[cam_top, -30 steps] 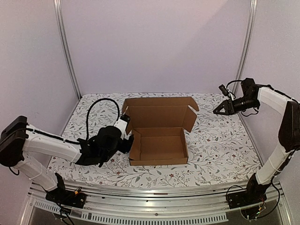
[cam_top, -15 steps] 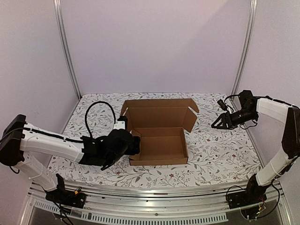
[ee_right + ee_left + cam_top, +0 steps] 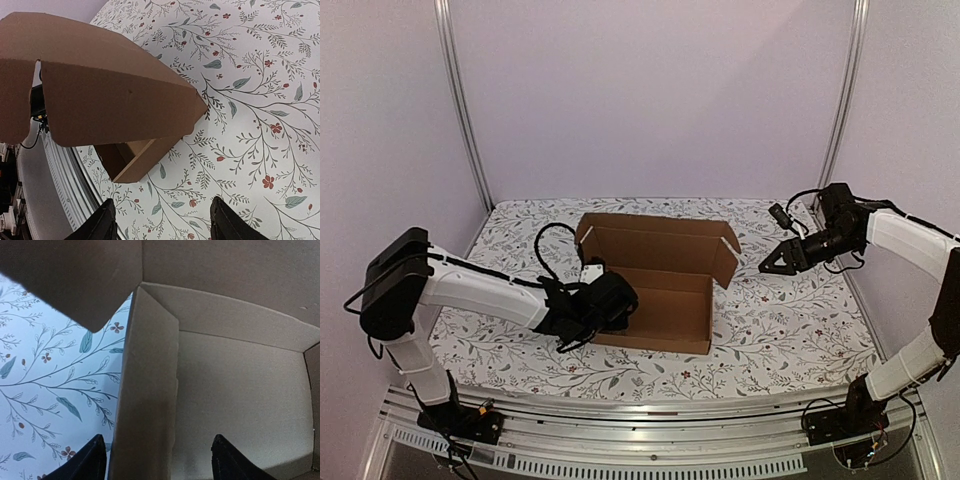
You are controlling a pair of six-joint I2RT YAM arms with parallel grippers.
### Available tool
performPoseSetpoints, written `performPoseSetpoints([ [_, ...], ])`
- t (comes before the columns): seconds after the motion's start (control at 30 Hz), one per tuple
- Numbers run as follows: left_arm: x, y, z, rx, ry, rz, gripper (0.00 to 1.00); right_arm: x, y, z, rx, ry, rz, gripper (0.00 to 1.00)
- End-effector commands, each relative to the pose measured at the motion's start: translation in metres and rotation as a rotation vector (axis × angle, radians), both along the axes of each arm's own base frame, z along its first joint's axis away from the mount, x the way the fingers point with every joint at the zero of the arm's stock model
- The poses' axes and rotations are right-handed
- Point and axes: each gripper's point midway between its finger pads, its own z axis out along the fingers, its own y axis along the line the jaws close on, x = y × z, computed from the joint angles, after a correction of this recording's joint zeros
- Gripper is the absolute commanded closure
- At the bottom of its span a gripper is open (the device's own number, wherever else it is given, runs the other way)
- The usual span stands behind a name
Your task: Fold the paper box
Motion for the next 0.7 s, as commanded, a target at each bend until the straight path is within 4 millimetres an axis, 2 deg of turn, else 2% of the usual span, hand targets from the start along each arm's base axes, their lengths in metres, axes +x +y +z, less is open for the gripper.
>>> performPoseSetpoints([
  [0.0,0.003,-0.003,0.006,0.031,0.041,-0.056,0.28,-0.007,0.002,0.004,0.011,-0.014,0.031,0.37],
  [0.07,0.003,-0.006,0.018,0.056,0.044,-0.101,0.27,-0.008,0.003,0.005,0.02,-0.014,0.037,0.37],
  [0.2,0.006,-0.007,0.026,0.137,0.13,-0.194,0.25,-0.009,0.006,0.006,0.037,-0.016,0.053,0.37],
  [0.37,0.008,0.005,0.016,0.237,0.255,-0.288,0.24,-0.013,0.007,0.01,0.045,-0.027,0.07,0.37],
  [0.5,0.01,0.022,0.009,0.273,0.303,-0.271,0.23,-0.014,0.008,0.016,0.05,-0.05,0.075,0.37],
  [0.67,0.015,0.022,0.003,0.269,0.302,-0.267,0.21,-0.013,0.009,0.014,0.06,-0.036,0.076,0.37],
])
